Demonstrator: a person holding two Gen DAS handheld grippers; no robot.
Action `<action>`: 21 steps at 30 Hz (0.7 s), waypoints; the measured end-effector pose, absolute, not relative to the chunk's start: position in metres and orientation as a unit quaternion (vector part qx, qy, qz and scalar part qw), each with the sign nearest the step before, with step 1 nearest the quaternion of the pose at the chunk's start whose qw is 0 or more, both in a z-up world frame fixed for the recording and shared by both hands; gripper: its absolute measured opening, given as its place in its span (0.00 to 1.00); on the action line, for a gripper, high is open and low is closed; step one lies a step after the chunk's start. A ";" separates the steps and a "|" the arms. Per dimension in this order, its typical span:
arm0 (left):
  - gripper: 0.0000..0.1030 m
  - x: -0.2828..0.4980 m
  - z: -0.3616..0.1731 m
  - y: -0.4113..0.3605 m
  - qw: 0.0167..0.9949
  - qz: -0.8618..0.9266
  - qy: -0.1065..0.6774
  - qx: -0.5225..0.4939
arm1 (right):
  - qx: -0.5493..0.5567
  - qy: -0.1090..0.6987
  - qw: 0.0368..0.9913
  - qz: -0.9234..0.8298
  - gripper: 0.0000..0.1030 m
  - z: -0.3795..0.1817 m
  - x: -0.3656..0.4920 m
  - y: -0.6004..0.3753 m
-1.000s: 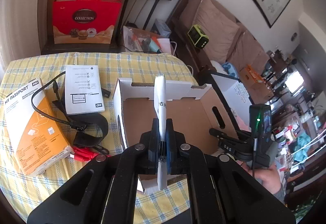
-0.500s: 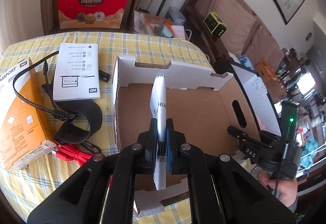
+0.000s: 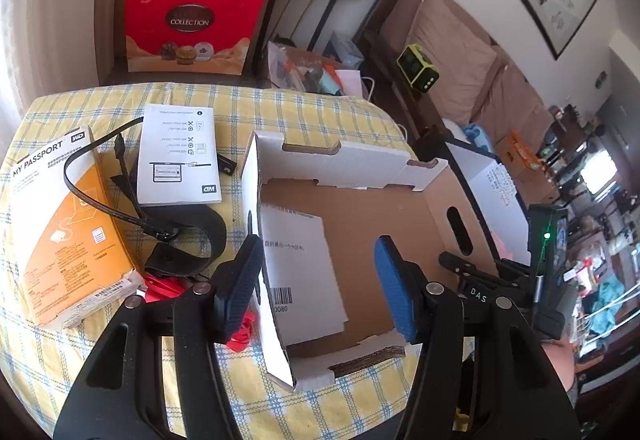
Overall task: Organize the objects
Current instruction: 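Carry the barcode paper into the cardboard box and open the left gripper, then grasp the black cable beside the instruction sheet with the left gripper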
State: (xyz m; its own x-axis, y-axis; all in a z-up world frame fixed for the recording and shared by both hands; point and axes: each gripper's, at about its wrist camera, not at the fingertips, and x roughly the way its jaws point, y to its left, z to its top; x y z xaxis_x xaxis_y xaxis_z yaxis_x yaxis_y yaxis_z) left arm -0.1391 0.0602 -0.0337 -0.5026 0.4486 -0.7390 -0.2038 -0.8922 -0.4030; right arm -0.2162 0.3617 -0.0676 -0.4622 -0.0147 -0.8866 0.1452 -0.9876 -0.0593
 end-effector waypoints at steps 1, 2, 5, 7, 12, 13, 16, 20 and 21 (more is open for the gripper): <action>0.53 -0.139 -0.032 0.056 0.187 0.858 -0.135 -0.459 | 0.516 0.063 0.047 -0.853 0.25 -0.068 -0.216 0.362; 0.53 -0.138 -0.030 0.052 0.183 0.860 -0.137 -0.456 | 0.516 0.063 0.047 -0.853 0.25 -0.068 -0.216 0.363; 0.60 -0.139 -0.025 0.036 0.169 0.863 -0.144 -0.453 | 0.517 0.063 0.047 -0.853 0.25 -0.068 -0.217 0.362; 0.65 -0.140 -0.024 0.024 0.159 0.864 -0.149 -0.454 | 0.517 0.065 0.048 -0.852 0.25 -0.068 -0.216 0.363; 0.74 -0.150 -0.025 -0.012 0.119 0.866 -0.166 -0.457 | 0.517 0.066 0.049 -0.852 0.25 -0.068 -0.215 0.365; 0.74 -0.153 -0.026 -0.020 0.111 0.865 -0.169 -0.460 | 0.517 0.066 0.049 -0.852 0.25 -0.068 -0.215 0.365; 0.74 -0.160 -0.032 -0.038 0.084 0.864 -0.167 -0.468 | 0.517 0.067 0.049 -0.852 0.25 -0.068 -0.215 0.365; 0.74 -0.173 -0.042 -0.056 0.060 0.857 -0.165 -0.484 | 0.517 0.067 0.049 -0.852 0.25 -0.068 -0.215 0.365; 0.74 -0.177 -0.045 -0.060 0.055 0.855 -0.167 -0.488 | 0.517 0.067 0.049 -0.852 0.25 -0.068 -0.215 0.365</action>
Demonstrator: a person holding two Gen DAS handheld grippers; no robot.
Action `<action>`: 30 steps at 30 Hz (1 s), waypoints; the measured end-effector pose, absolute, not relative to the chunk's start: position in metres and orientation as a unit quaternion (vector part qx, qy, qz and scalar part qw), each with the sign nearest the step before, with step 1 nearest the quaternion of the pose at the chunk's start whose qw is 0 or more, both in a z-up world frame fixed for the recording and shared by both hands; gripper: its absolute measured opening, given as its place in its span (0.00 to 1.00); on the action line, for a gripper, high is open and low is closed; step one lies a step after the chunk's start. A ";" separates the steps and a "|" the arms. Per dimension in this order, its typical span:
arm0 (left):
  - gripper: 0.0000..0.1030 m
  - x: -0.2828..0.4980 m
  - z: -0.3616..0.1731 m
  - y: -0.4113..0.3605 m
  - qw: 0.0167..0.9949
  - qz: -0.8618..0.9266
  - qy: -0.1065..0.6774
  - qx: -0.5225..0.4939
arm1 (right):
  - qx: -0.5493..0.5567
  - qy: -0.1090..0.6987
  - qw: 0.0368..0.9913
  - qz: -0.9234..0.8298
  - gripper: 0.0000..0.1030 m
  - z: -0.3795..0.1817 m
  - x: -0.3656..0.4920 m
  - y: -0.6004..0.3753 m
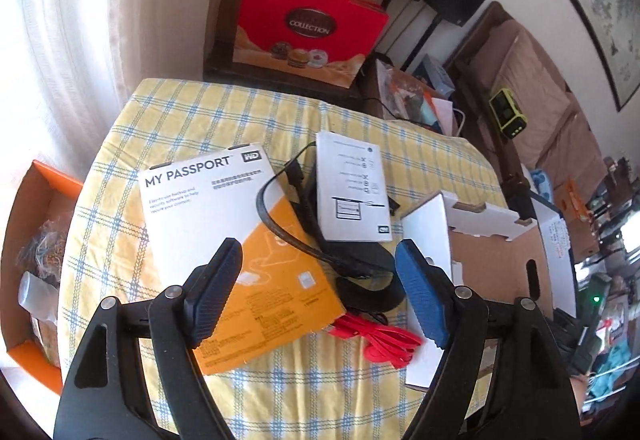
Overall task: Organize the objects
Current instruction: 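Grasp the black cable beside the instruction sheet with the left gripper, then carry the black cable into the cardboard box and release it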
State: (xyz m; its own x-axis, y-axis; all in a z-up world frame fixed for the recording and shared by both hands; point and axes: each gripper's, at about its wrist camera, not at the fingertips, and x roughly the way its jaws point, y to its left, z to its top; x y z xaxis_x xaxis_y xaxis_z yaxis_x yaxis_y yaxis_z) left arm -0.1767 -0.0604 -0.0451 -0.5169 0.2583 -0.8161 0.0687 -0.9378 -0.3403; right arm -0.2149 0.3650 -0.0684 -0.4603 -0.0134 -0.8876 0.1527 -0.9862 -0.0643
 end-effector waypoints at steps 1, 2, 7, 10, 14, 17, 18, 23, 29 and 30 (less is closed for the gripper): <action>0.74 -0.181 -0.048 -0.063 0.051 0.852 -0.169 -0.492 | 0.517 0.067 0.049 -0.852 0.25 -0.068 -0.215 0.365; 0.73 -0.185 -0.051 -0.066 0.044 0.851 -0.169 -0.496 | 0.517 0.067 0.049 -0.852 0.25 -0.068 -0.215 0.365; 0.67 -0.206 -0.064 -0.073 0.017 0.845 -0.154 -0.511 | 0.517 0.067 0.049 -0.852 0.25 -0.068 -0.215 0.365; 0.58 -0.211 -0.067 -0.071 0.016 0.845 -0.143 -0.515 | 0.517 0.068 0.049 -0.852 0.25 -0.068 -0.215 0.365; 0.34 -0.215 -0.066 -0.065 0.019 0.848 -0.127 -0.515 | 0.517 0.069 0.048 -0.852 0.25 -0.068 -0.214 0.365; 0.14 -0.217 -0.066 -0.061 0.018 0.847 -0.118 -0.518 | 0.517 0.070 0.048 -0.852 0.26 -0.068 -0.214 0.366; 0.11 -0.218 -0.067 -0.060 0.017 0.847 -0.117 -0.519 | 0.517 0.069 0.048 -0.852 0.26 -0.068 -0.214 0.366; 0.07 -0.212 -0.058 -0.064 0.027 0.857 -0.137 -0.496 | 0.517 0.070 0.048 -0.852 0.26 -0.068 -0.214 0.365; 0.07 -0.198 -0.023 -0.068 0.057 0.876 -0.173 -0.447 | 0.517 0.070 0.048 -0.852 0.26 -0.068 -0.214 0.365; 0.07 -0.195 -0.016 -0.067 0.063 0.879 -0.173 -0.439 | 0.517 0.070 0.047 -0.852 0.26 -0.069 -0.214 0.366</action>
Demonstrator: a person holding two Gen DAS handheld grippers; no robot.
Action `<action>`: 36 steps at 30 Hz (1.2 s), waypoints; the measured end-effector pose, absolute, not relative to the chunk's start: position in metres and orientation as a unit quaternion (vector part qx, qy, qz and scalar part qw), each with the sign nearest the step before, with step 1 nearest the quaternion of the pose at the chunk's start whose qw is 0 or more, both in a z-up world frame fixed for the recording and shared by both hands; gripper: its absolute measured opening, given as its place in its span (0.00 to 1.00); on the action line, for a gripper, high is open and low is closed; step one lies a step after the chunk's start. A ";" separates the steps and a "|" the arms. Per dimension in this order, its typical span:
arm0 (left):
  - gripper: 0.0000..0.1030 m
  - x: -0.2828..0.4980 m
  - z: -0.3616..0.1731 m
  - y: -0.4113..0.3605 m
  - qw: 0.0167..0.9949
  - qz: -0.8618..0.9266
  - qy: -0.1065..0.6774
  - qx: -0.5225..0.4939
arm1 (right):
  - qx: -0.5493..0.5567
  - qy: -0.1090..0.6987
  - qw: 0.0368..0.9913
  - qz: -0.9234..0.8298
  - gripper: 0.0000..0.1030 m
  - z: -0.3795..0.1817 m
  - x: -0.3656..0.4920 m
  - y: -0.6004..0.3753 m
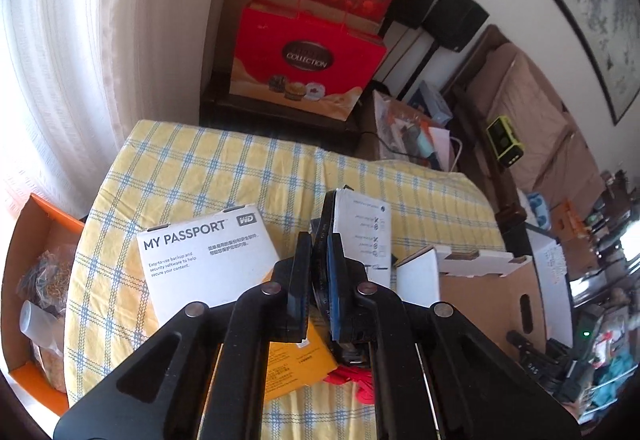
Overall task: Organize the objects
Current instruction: 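Carry the black cable into the cardboard box and release it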
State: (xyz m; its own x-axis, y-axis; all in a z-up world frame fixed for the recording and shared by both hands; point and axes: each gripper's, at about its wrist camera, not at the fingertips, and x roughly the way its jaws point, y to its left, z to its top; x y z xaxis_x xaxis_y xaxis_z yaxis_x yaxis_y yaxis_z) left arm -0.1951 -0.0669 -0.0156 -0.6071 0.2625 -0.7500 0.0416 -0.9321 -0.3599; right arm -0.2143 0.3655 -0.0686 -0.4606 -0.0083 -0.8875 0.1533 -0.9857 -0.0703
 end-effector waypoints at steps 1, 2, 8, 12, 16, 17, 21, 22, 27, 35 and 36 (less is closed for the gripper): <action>0.06 -0.192 -0.008 -0.066 0.069 0.883 -0.173 -0.431 | 0.517 0.070 0.047 -0.852 0.26 -0.069 -0.214 0.366; 0.06 -0.190 -0.001 -0.064 0.077 0.885 -0.174 -0.424 | 0.517 0.070 0.047 -0.852 0.26 -0.069 -0.214 0.366; 0.06 -0.173 0.037 -0.053 0.112 0.900 -0.171 -0.386 | 0.517 0.070 0.047 -0.852 0.26 -0.069 -0.214 0.366; 0.06 -0.167 0.058 -0.043 0.131 0.906 -0.167 -0.367 | 0.517 0.070 0.047 -0.852 0.26 -0.069 -0.214 0.367; 0.06 -0.161 0.079 -0.035 0.146 0.912 -0.164 -0.346 | 0.517 0.070 0.047 -0.852 0.26 -0.069 -0.214 0.366; 0.06 -0.160 0.083 -0.033 0.149 0.913 -0.164 -0.343 | 0.517 0.070 0.047 -0.852 0.26 -0.069 -0.214 0.366; 0.06 -0.155 0.095 -0.023 0.167 0.912 -0.171 -0.334 | 0.518 0.069 0.048 -0.852 0.26 -0.069 -0.214 0.367; 0.06 -0.154 0.095 -0.020 0.173 0.910 -0.172 -0.334 | 0.518 0.069 0.048 -0.852 0.26 -0.070 -0.215 0.368; 0.06 -0.156 0.082 0.012 0.201 0.896 -0.172 -0.356 | 0.518 0.064 0.051 -0.851 0.26 -0.070 -0.214 0.370; 0.06 -0.162 0.038 0.066 0.232 0.863 -0.197 -0.403 | 0.510 0.063 0.051 -0.856 0.26 -0.057 -0.212 0.370; 0.06 -0.163 0.033 0.071 0.233 0.860 -0.199 -0.408 | 0.509 0.063 0.051 -0.857 0.26 -0.056 -0.211 0.371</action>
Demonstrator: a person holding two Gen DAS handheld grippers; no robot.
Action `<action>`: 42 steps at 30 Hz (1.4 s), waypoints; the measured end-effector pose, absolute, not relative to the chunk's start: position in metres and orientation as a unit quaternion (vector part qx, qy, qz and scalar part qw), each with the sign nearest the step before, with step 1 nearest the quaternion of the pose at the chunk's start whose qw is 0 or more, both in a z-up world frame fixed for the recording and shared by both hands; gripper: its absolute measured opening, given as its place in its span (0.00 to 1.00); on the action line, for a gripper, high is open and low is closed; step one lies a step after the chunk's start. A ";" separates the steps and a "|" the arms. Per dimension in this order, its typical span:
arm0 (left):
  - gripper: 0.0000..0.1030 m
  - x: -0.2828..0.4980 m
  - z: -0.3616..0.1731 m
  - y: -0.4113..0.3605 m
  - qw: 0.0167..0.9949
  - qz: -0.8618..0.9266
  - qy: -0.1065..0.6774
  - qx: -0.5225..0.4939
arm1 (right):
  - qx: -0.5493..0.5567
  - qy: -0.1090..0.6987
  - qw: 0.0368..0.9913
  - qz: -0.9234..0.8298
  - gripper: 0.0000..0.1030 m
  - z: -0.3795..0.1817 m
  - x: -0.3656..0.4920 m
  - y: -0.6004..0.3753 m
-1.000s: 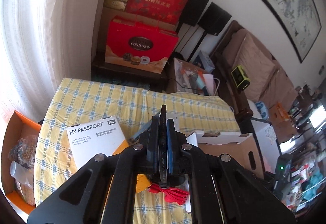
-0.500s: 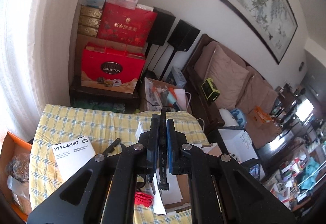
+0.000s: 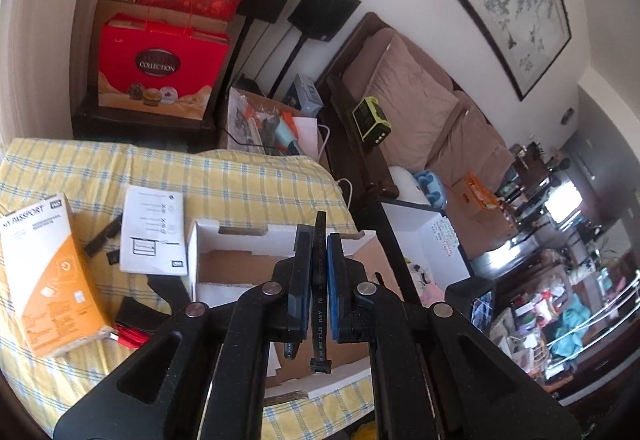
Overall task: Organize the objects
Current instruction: 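Carry the black cable into the cardboard box and release it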
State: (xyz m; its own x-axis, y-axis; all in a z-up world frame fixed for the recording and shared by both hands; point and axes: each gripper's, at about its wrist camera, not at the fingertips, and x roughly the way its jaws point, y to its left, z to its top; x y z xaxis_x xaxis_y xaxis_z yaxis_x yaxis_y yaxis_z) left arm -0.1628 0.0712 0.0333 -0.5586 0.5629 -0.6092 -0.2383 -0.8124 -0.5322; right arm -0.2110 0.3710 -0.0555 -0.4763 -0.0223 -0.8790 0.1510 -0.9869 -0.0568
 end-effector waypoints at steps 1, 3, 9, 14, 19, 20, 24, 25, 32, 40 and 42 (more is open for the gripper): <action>0.06 -0.163 0.029 0.077 0.235 0.857 -0.200 -0.412 | 0.508 0.062 0.051 -0.857 0.26 -0.054 -0.211 0.372; 0.06 -0.163 0.019 0.088 0.239 0.851 -0.203 -0.421 | 0.508 0.061 0.049 -0.858 0.26 -0.052 -0.210 0.373; 0.06 -0.169 -0.009 0.117 0.251 0.829 -0.217 -0.449 | 0.512 0.058 0.046 -0.856 0.26 -0.053 -0.208 0.377; 0.06 -0.175 -0.029 0.130 0.255 0.815 -0.232 -0.466 | 0.512 0.057 0.045 -0.856 0.26 -0.052 -0.205 0.380; 0.06 -0.179 -0.047 0.145 0.252 0.806 -0.228 -0.484 | 0.511 0.056 0.043 -0.856 0.26 -0.052 -0.203 0.384; 0.06 -0.180 -0.050 0.149 0.250 0.807 -0.223 -0.486 | 0.512 0.055 0.043 -0.856 0.26 -0.052 -0.203 0.385; 0.07 -0.182 -0.062 0.158 0.247 0.801 -0.217 -0.500 | 0.511 0.053 0.044 -0.857 0.26 -0.051 -0.202 0.388; 0.07 -0.182 -0.063 0.161 0.247 0.801 -0.213 -0.501 | 0.511 0.053 0.043 -0.857 0.26 -0.051 -0.202 0.388; 0.07 -0.185 -0.074 0.182 0.237 0.793 -0.186 -0.529 | 0.511 0.051 0.044 -0.857 0.26 -0.051 -0.202 0.387; 0.48 -0.179 -0.083 0.182 0.231 0.782 -0.170 -0.554 | 0.511 0.052 0.045 -0.857 0.26 -0.051 -0.202 0.385; 0.50 -0.177 -0.080 0.178 0.231 0.784 -0.167 -0.551 | 0.511 0.052 0.045 -0.857 0.26 -0.051 -0.202 0.385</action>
